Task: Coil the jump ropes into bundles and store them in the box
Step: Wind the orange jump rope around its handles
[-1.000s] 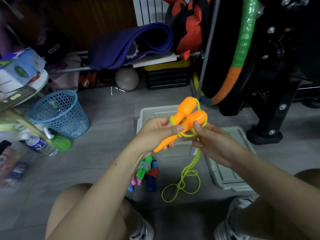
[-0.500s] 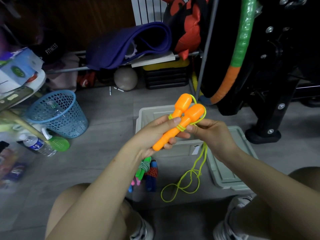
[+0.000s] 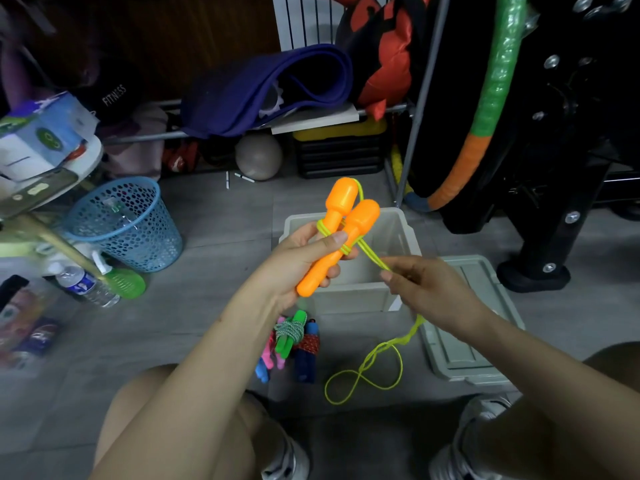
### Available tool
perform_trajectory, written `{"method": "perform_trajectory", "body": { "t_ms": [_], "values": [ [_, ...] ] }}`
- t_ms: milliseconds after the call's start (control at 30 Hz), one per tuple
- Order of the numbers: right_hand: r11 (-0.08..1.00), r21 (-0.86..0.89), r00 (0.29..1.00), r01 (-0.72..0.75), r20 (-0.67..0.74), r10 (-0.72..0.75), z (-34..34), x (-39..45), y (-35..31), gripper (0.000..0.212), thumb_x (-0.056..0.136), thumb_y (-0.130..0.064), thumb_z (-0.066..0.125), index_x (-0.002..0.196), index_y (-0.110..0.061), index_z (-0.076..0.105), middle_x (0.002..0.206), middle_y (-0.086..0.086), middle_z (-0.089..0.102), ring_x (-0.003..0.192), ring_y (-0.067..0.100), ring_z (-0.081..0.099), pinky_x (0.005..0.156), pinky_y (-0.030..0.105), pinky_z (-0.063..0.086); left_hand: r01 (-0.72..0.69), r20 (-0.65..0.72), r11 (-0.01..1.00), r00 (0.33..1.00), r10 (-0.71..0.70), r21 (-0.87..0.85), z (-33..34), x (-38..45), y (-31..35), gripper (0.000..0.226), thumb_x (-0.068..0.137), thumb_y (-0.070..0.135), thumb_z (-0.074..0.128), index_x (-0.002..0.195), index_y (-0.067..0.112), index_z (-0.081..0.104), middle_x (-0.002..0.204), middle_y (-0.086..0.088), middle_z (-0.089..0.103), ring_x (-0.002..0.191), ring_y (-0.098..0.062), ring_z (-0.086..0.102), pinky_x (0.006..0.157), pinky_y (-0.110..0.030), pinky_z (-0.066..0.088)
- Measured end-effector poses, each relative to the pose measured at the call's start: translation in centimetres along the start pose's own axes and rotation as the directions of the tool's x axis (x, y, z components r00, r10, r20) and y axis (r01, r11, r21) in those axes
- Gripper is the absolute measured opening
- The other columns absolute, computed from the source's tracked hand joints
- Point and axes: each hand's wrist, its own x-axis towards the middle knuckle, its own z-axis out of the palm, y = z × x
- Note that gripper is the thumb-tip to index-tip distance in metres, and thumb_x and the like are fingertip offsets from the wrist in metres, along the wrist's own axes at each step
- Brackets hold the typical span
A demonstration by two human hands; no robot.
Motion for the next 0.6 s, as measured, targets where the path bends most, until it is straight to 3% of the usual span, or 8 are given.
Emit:
{"method": "perform_trajectory", "body": {
  "t_ms": [67, 133, 167, 300, 367, 433, 500, 600],
  "values": [
    [0.944, -0.312, 0.994, 0.104, 0.001, -0.109, 0.1, -0.5, 0.2, 0.018, 0.093, -0.024, 0.056, 0.105, -0.028, 0.068, 0.07, -0.004, 0.063, 0.065, 0.01, 0.055, 0.059, 0.011, 0.038, -0.035, -0.061, 0.996, 0.997, 0.04, 0.08, -0.1, 0.2, -0.1, 0.022, 0.086, 0.019, 0.062, 0.107, 0.015, 0.055, 0.076, -0.004, 0.071, 0.046, -0.011, 0.052, 0.04, -0.019, 0.04],
    [0.836, -0.501, 0.968, 0.225, 0.016, -0.251, 0.4, -0.9, 0.2, 0.025, 0.092, -0.032, 0.048, 0.101, -0.021, 0.068, 0.075, -0.002, 0.063, 0.07, 0.017, 0.059, 0.06, 0.021, 0.04, -0.059, -0.083, 0.978, 0.994, 0.076, 0.198, -0.1, 0.4, -0.5, 0.02, 0.088, 0.016, 0.064, 0.106, 0.017, 0.054, 0.078, -0.005, 0.071, 0.046, -0.012, 0.053, 0.043, -0.022, 0.041],
    [0.776, -0.569, 0.947, 0.271, 0.015, -0.32, 0.4, -0.9, 0.1, 0.03, 0.09, -0.035, 0.043, 0.098, -0.02, 0.068, 0.077, -0.001, 0.063, 0.071, 0.023, 0.061, 0.058, 0.028, 0.041, -0.065, -0.076, 0.963, 0.993, 0.087, 0.262, 0.0, 0.4, -0.7, 0.021, 0.087, 0.015, 0.066, 0.104, 0.018, 0.054, 0.078, -0.005, 0.072, 0.047, -0.013, 0.054, 0.044, -0.022, 0.042],
    [0.586, -0.733, 0.856, 0.346, -0.01, -0.517, -0.9, 0.0, -1.3, 0.034, 0.085, -0.034, 0.039, 0.086, -0.018, 0.069, 0.078, -0.001, 0.065, 0.065, 0.027, 0.064, 0.052, 0.021, 0.034, -0.099, 0.025, 0.881, 0.995, 0.098, 0.463, 0.4, 0.7, -1.1, 0.028, 0.081, 0.014, 0.074, 0.095, 0.025, 0.053, 0.082, -0.012, 0.072, 0.049, -0.016, 0.058, 0.045, -0.024, 0.044],
    [0.509, -0.774, 0.822, 0.377, 0.025, -0.569, -1.5, 0.8, -1.6, 0.032, 0.082, -0.035, 0.042, 0.078, -0.019, 0.07, 0.074, 0.0, 0.066, 0.063, 0.027, 0.064, 0.049, 0.022, 0.039, -0.117, 0.083, 0.839, 0.993, 0.085, 0.531, 0.9, 0.7, -1.2, 0.03, 0.078, 0.014, 0.077, 0.094, 0.022, 0.053, 0.078, -0.015, 0.068, 0.048, -0.013, 0.056, 0.046, -0.023, 0.044],
    [0.493, -0.762, 0.807, 0.42, 0.066, -0.586, -1.8, 1.3, -1.8, 0.031, 0.078, -0.04, 0.046, 0.073, -0.02, 0.069, 0.069, 0.0, 0.065, 0.061, 0.025, 0.065, 0.047, 0.026, 0.045, -0.131, 0.144, 0.78, 0.988, 0.053, 0.612, 1.2, 0.7, -1.4, 0.031, 0.075, 0.018, 0.079, 0.091, 0.021, 0.053, 0.064, -0.006, 0.06, 0.045, -0.011, 0.053, 0.046, -0.022, 0.043],
    [0.503, -0.757, 0.814, 0.418, 0.065, -0.577, -2.0, 1.4, -2.3, 0.028, 0.069, -0.048, 0.057, 0.068, -0.022, 0.067, 0.061, -0.002, 0.064, 0.055, 0.023, 0.064, 0.047, 0.025, 0.045, -0.159, 0.218, 0.69, 0.976, 0.001, 0.707, 1.0, 0.6, -1.4, 0.033, 0.07, 0.028, 0.081, 0.087, 0.027, 0.053, 0.064, 0.004, 0.058, 0.051, -0.013, 0.056, 0.053, -0.032, 0.049],
    [0.607, -0.742, 0.918, 0.284, 0.028, -0.395, -3.3, 2.0, -2.9, 0.039, 0.049, -0.059, 0.077, 0.062, -0.026, 0.06, 0.054, -0.004, 0.059, 0.052, 0.018, 0.058, 0.054, 0.027, 0.041, -0.172, 0.357, 0.66, 0.921, -0.154, 0.731, 0.9, 0.2, -0.7, 0.03, 0.073, 0.023, 0.08, 0.088, 0.028, 0.055, 0.069, 0.007, 0.061, 0.061, -0.019, 0.062, 0.064, -0.045, 0.053]
  ]
}}
